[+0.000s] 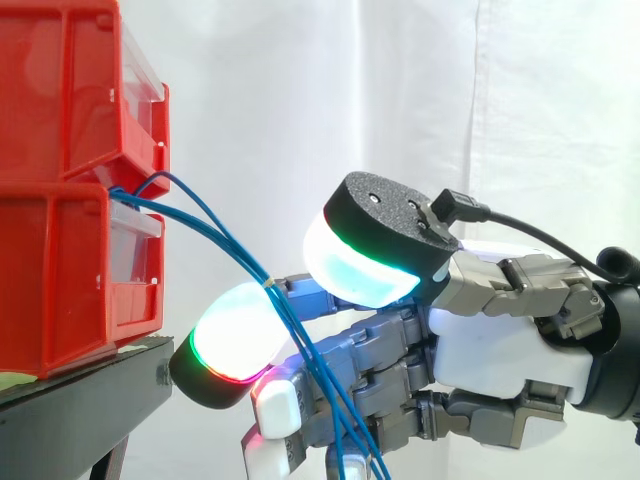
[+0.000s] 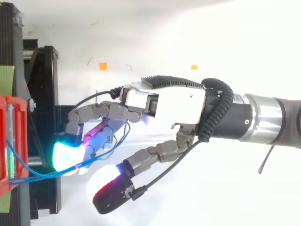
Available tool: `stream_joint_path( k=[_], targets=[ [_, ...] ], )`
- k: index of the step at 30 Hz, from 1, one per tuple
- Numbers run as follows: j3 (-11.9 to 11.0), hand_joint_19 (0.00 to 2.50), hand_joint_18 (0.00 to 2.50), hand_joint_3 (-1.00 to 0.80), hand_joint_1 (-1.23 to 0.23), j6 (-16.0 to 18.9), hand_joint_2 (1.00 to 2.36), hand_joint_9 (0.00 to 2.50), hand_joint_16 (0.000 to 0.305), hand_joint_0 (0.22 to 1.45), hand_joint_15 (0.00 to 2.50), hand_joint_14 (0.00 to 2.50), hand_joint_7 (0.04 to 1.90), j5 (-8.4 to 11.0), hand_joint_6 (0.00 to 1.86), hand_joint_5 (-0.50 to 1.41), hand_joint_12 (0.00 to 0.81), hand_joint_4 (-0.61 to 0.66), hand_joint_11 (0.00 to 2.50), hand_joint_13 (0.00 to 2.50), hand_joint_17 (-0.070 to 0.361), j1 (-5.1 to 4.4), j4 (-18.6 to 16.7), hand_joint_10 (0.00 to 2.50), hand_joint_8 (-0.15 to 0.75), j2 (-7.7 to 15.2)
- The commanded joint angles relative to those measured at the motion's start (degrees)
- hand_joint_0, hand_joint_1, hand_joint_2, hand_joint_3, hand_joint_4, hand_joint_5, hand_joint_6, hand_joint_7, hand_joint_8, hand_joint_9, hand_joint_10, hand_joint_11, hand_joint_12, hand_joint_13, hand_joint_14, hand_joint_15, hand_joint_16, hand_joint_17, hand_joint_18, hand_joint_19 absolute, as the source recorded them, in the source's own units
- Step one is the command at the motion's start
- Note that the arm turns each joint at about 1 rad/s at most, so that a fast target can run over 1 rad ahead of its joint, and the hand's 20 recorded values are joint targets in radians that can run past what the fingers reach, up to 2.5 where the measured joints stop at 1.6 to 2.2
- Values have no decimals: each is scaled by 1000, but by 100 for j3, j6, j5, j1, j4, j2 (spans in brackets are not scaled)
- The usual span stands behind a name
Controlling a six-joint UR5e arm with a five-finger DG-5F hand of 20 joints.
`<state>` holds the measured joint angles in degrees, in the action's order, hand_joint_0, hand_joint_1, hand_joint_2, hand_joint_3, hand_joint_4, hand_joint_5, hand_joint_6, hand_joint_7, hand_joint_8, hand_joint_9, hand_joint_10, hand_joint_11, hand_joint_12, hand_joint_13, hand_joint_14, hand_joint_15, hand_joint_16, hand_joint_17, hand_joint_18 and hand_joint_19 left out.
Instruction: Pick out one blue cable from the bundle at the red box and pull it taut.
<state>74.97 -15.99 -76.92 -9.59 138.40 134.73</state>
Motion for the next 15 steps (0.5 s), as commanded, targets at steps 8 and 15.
stream_joint_path(
  k=[8,15],
  targets=[
    [0,870,881,-300,-658,-19,1014,996,46,653,506,19,1216,-42,540,-85,340,137,501,900,105,1,-76,17,282,1],
    [0,872,898,-236,-632,-19,1017,1026,49,638,533,21,1052,-60,669,-117,352,143,567,931,109,19,-76,18,288,1]
  ],
)
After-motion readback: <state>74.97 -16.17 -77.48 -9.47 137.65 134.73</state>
